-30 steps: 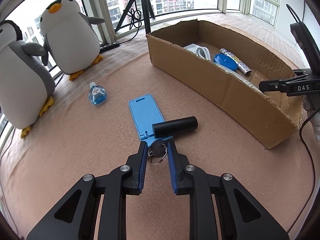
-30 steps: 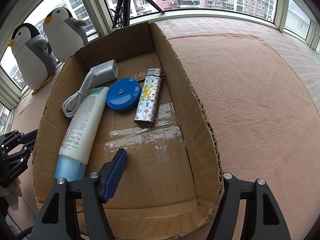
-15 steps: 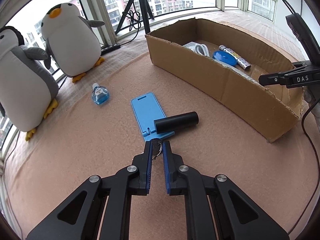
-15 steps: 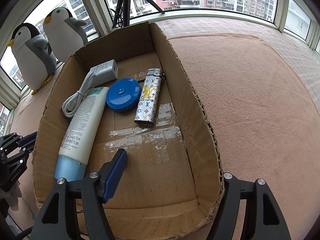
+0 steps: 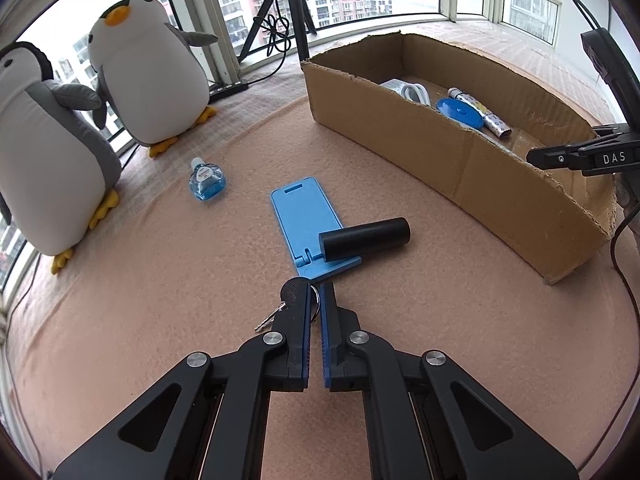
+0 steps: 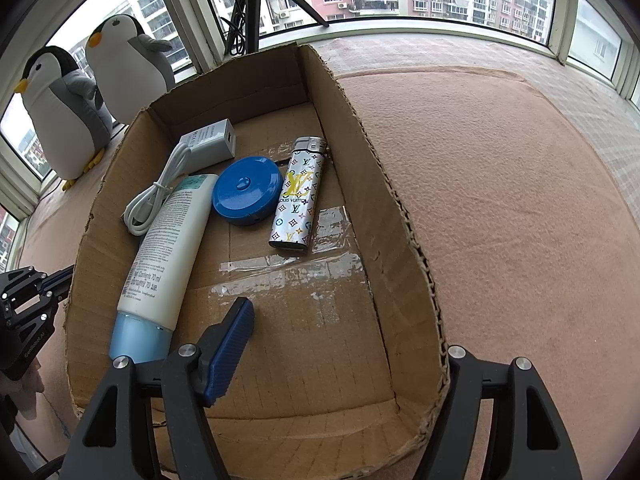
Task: Organize rigid objects
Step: 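Close the left tool on the key ring, then carry the keys into the box and open the left tool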
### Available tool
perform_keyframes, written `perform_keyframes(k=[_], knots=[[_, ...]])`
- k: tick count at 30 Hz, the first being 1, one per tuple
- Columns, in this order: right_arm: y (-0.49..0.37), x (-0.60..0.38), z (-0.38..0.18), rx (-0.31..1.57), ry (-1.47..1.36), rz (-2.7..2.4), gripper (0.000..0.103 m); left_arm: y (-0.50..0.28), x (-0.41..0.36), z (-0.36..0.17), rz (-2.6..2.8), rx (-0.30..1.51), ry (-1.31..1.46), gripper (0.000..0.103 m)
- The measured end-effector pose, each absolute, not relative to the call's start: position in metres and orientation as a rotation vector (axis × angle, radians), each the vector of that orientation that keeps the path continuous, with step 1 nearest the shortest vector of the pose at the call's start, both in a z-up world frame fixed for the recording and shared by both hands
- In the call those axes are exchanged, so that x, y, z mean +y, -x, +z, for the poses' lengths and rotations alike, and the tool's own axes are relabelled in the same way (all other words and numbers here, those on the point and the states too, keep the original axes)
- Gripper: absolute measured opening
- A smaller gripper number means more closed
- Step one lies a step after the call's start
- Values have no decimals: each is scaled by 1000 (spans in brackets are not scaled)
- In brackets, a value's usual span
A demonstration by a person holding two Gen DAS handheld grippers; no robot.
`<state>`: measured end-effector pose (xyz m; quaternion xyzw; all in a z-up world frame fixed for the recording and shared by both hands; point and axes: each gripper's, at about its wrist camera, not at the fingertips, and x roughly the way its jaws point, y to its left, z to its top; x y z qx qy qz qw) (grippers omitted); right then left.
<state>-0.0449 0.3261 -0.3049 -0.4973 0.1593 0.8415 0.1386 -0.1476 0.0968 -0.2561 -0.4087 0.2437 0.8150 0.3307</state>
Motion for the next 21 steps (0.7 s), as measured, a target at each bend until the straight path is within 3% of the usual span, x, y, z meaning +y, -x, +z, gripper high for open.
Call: perform_keyframes(k=[12, 21], knots=[[45, 326, -305, 460, 1438, 2433, 67, 160, 80, -239, 2183, 366, 1112, 1], [45, 326, -305, 461, 1438, 2433, 67, 162, 79, -227, 2192, 309, 1086, 1]])
